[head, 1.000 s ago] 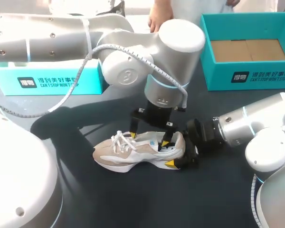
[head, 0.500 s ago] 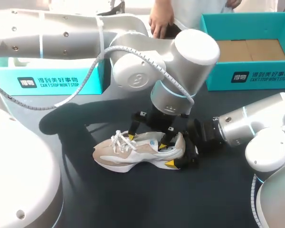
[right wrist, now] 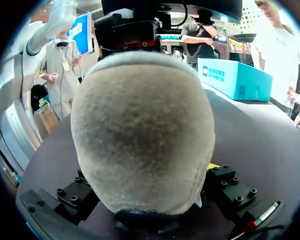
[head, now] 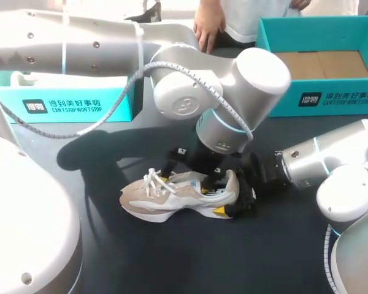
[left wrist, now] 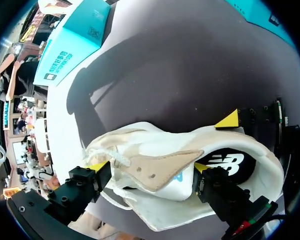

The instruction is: Take the shoe out of the shoebox, open the shoe tongue, remove and reinsert the insole, then place the shoe into the shoebox

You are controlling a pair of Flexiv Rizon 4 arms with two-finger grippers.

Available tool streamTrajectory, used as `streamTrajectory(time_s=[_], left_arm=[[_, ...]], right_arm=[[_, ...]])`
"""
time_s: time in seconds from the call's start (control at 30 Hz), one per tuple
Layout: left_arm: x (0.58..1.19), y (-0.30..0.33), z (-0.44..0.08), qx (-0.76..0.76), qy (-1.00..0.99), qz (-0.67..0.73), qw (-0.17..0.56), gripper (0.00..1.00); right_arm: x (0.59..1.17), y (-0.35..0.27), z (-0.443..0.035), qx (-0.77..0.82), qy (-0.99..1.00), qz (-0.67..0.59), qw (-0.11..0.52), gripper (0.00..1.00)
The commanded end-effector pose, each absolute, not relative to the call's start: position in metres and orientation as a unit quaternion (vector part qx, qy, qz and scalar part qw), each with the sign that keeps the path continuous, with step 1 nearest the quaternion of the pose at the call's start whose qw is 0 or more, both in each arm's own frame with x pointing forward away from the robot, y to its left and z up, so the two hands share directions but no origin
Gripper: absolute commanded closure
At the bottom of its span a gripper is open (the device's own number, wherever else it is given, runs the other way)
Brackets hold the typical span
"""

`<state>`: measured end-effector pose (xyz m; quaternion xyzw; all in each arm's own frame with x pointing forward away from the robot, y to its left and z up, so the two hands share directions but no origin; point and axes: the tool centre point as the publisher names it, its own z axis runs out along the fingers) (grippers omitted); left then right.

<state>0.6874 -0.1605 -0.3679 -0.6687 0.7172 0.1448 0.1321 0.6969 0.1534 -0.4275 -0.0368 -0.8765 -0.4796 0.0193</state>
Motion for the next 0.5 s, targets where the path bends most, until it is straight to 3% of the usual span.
streamTrajectory(time_s=[0.03,0.27,0.4,0.5], left_arm=[[0.688,-0.148,-0.363,-0.676,0.711,0.146,0.127,0.0],[0.687,-0.137,-0.351,-0.695,0.698,0.138,0.107,0.03],[0.681,-0.141,-0.338,-0.692,0.705,0.123,0.094,0.56],[0.679,-0.144,-0.331,-0.687,0.712,0.111,0.089,0.78]], right_arm=[[0.701,0.157,-0.433,-0.038,-0.878,-0.477,0.019,1.0],[0.701,0.157,-0.433,-0.038,-0.878,-0.477,0.019,1.0],[0.701,0.157,-0.433,-0.038,-0.878,-0.477,0.019,1.0],[0.701,0.157,-0.433,-0.038,-0.878,-0.477,0.019,1.0]])
